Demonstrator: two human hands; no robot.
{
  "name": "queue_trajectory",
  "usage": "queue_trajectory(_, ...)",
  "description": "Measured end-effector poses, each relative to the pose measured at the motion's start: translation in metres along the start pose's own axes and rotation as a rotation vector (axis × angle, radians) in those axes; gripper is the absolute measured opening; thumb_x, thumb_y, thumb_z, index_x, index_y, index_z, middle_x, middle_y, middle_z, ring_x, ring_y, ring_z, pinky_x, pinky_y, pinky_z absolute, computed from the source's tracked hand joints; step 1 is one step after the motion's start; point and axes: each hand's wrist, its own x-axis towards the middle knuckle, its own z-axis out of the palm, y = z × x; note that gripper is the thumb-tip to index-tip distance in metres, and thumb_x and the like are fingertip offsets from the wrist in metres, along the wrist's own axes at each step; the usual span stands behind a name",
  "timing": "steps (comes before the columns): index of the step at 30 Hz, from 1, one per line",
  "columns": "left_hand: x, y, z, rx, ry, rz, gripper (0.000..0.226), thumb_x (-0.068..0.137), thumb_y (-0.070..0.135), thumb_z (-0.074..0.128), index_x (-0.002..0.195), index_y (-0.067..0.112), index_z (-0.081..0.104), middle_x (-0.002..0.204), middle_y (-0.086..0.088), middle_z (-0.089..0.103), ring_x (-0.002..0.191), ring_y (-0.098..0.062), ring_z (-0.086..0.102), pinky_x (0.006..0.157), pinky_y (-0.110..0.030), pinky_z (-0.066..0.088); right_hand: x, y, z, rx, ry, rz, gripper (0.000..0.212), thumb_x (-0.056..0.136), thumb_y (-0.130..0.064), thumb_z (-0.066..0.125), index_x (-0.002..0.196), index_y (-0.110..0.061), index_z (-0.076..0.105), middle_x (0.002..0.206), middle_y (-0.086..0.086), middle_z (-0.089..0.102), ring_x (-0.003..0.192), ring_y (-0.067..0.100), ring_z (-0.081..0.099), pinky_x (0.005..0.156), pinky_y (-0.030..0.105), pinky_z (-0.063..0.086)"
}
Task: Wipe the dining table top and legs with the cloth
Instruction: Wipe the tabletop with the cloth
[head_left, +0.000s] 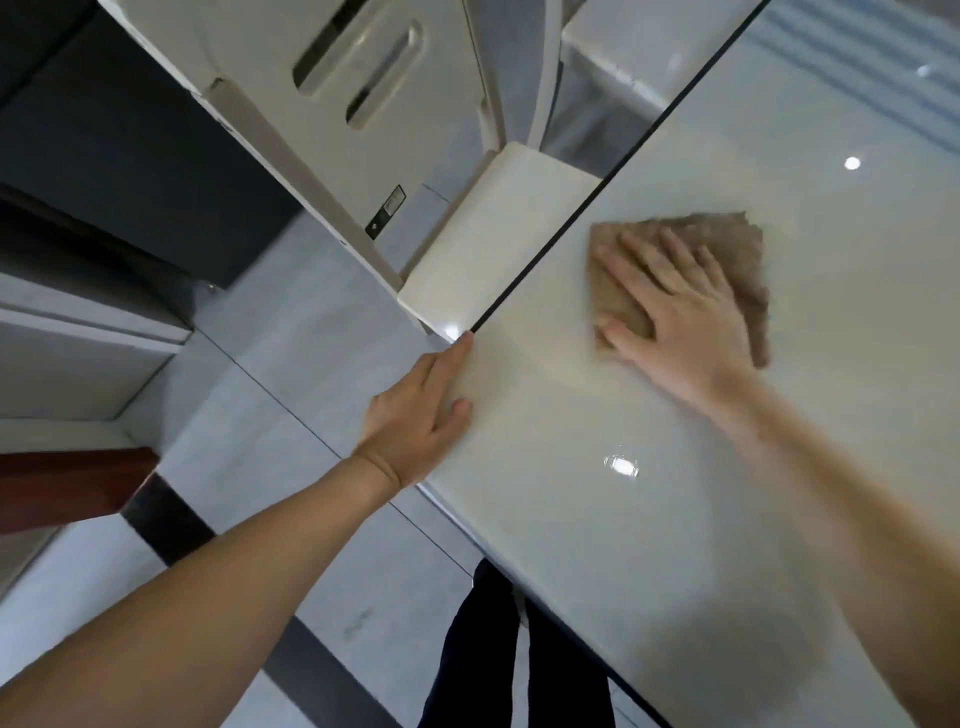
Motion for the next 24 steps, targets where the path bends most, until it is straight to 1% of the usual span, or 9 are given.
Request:
queue_trajectory(2, -0.001, 0.001, -0.001, 0.013, -0.005, -0.009, 0.068, 0.085, 0.055, 0.023, 0.15, 0.039, 0.014, 0.132, 0.008, 0.046, 0.103, -0.018, 0.056, 0.083, -0.032, 0.045, 0.023, 0.057, -0.016, 0.018, 0.025, 0.205, 0.067, 0.088, -0.06, 0.031, 0.15, -0.037, 0.025, 0.158, -0.004, 0.027, 0.147, 0.024, 0.018, 0.12, 0.045, 0.01)
queue_trajectory(5, -0.001, 0.002, -0.002, 0.01, -0.007, 0.004, 0.067, 0.085, 0.054, 0.024, 0.15, 0.039, 0.012, 0.128, 0.005, 0.048, 0.104, -0.019, 0.056, 0.082, -0.035, 0.048, 0.012, 0.135, -0.036, 0.038, 0.07, 0.558, 0.067, 0.09, -0.059, 0.029, 0.151, -0.034, 0.022, 0.16, -0.002, 0.022, 0.148, 0.024, 0.014, 0.12, 0.047, 0.008)
queue_trajectory(7, -0.001, 0.003, -0.003, 0.003, -0.005, 0.013, 0.068, 0.085, 0.054, 0.024, 0.15, 0.038, 0.014, 0.126, 0.004, 0.049, 0.104, -0.021, 0.057, 0.081, -0.035, 0.047, -0.016, 0.148, -0.042, 0.053, 0.086, 0.726, 0.071, 0.088, -0.06, 0.023, 0.152, -0.031, 0.021, 0.161, -0.001, 0.021, 0.149, 0.025, 0.011, 0.12, 0.049, 0.009)
queue_trajectory(9, -0.001, 0.003, -0.004, 0.022, -0.021, 0.012, 0.069, 0.085, 0.056, 0.023, 0.15, 0.036, 0.014, 0.128, 0.002, 0.048, 0.105, -0.023, 0.057, 0.081, -0.034, 0.045, -0.053, 0.13, -0.038, 0.042, 0.086, 0.764, 0.072, 0.087, -0.059, 0.02, 0.153, -0.029, 0.021, 0.161, -0.001, 0.021, 0.149, 0.027, 0.011, 0.12, 0.049, 0.009)
queue_trajectory(12, -0.001, 0.004, -0.005, 0.049, -0.033, 0.009, 0.069, 0.085, 0.057, 0.022, 0.15, 0.035, 0.015, 0.127, 0.001, 0.049, 0.104, -0.025, 0.058, 0.08, -0.036, 0.046, -0.109, 0.065, -0.023, 0.039, 0.025, 0.669, 0.069, 0.089, -0.055, 0.026, 0.152, -0.028, 0.024, 0.16, 0.0, 0.023, 0.148, 0.03, 0.014, 0.119, 0.049, 0.013)
queue_trajectory(17, -0.002, 0.005, -0.006, 0.04, -0.046, -0.012, 0.069, 0.085, 0.059, 0.021, 0.15, 0.037, 0.015, 0.127, 0.004, 0.048, 0.104, -0.023, 0.058, 0.08, -0.035, 0.046, -0.147, -0.054, 0.007, 0.078, -0.059, 0.199, 0.065, 0.089, -0.056, 0.042, 0.15, -0.036, 0.029, 0.159, -0.008, 0.024, 0.148, 0.028, 0.016, 0.119, 0.049, 0.014)
queue_trajectory(21, -0.003, 0.006, -0.006, 0.059, -0.058, -0.029, 0.069, 0.086, 0.062, 0.017, 0.151, 0.038, 0.011, 0.128, 0.008, 0.046, 0.104, -0.02, 0.056, 0.079, -0.032, 0.042, -0.069, -0.055, 0.012, 0.054, -0.084, -0.148, 0.066, 0.085, -0.06, 0.045, 0.147, -0.038, 0.035, 0.156, -0.009, 0.032, 0.146, 0.028, 0.023, 0.118, 0.049, 0.017)
queue_trajectory(22, -0.002, 0.006, -0.005, 0.062, -0.054, -0.03, 0.069, 0.086, 0.062, 0.018, 0.151, 0.038, 0.011, 0.126, 0.009, 0.046, 0.103, -0.019, 0.056, 0.078, -0.031, 0.042, -0.04, -0.045, 0.011, 0.06, -0.085, -0.178, 0.067, 0.084, -0.061, 0.044, 0.147, -0.04, 0.033, 0.156, -0.01, 0.031, 0.147, 0.026, 0.022, 0.119, 0.048, 0.015)
queue_trajectory(24, -0.001, 0.004, -0.004, 0.074, -0.054, -0.031, 0.069, 0.086, 0.06, 0.018, 0.151, 0.039, 0.01, 0.125, 0.01, 0.046, 0.101, -0.019, 0.057, 0.076, -0.03, 0.041, 0.021, -0.02, 0.004, 0.06, -0.081, -0.149, 0.068, 0.084, -0.062, 0.04, 0.148, -0.043, 0.027, 0.157, -0.014, 0.027, 0.148, 0.022, 0.017, 0.12, 0.044, 0.01)
